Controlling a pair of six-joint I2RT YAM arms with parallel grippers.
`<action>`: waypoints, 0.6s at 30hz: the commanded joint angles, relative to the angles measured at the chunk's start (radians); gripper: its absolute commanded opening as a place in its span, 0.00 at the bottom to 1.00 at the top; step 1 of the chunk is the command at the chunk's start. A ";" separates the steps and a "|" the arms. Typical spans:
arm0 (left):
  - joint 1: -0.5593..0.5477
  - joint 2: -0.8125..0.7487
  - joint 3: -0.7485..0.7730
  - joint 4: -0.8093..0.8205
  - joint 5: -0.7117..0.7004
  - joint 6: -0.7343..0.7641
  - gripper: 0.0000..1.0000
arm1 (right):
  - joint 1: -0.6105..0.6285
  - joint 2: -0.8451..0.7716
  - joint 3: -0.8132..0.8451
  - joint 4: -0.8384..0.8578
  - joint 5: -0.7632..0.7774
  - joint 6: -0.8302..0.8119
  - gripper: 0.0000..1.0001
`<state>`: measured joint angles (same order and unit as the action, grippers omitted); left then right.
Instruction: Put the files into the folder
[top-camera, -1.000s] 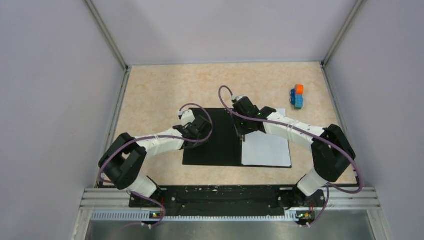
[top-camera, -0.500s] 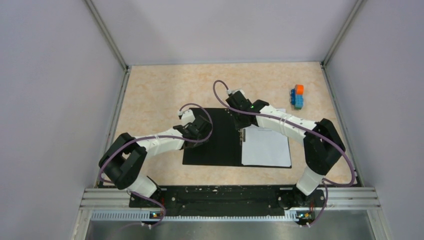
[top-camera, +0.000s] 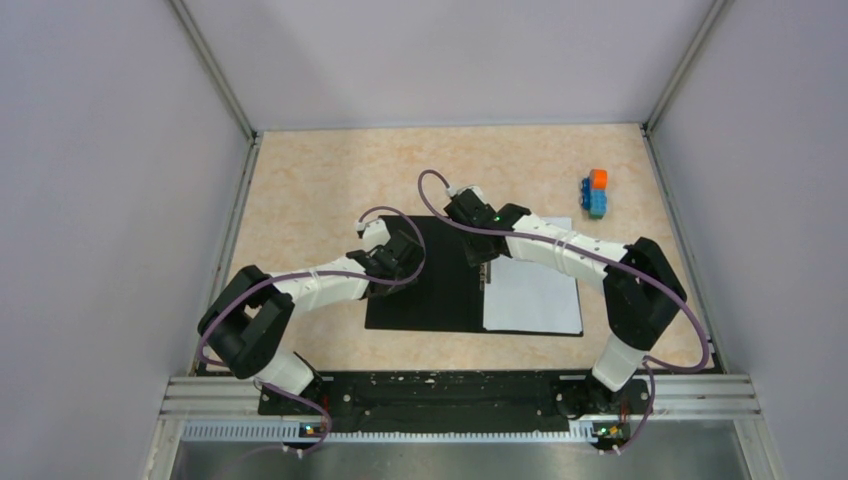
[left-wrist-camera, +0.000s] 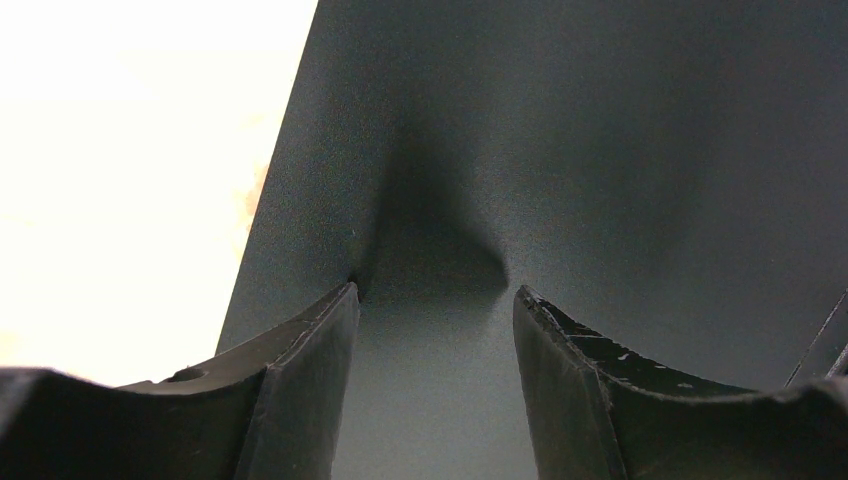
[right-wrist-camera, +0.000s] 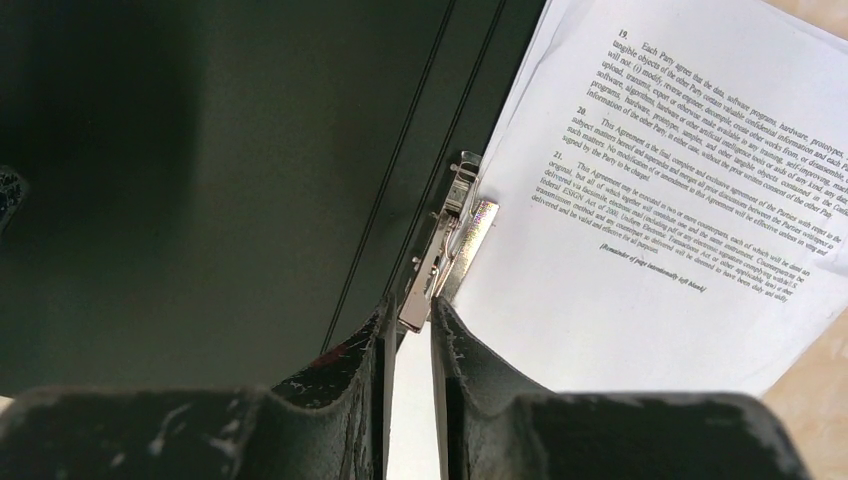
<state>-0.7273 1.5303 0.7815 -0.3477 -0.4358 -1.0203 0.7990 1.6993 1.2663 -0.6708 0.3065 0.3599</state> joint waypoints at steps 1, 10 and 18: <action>0.011 0.062 -0.039 -0.021 0.045 -0.026 0.64 | 0.016 0.009 0.042 -0.004 0.023 0.006 0.18; 0.018 0.067 -0.045 -0.017 0.051 -0.027 0.64 | 0.023 0.010 0.029 -0.006 0.026 0.012 0.10; 0.038 0.083 -0.047 -0.015 0.070 -0.039 0.64 | 0.026 -0.015 -0.007 -0.010 0.021 0.020 0.08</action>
<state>-0.7116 1.5372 0.7815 -0.3264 -0.4343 -1.0241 0.8116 1.7061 1.2655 -0.6758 0.3138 0.3653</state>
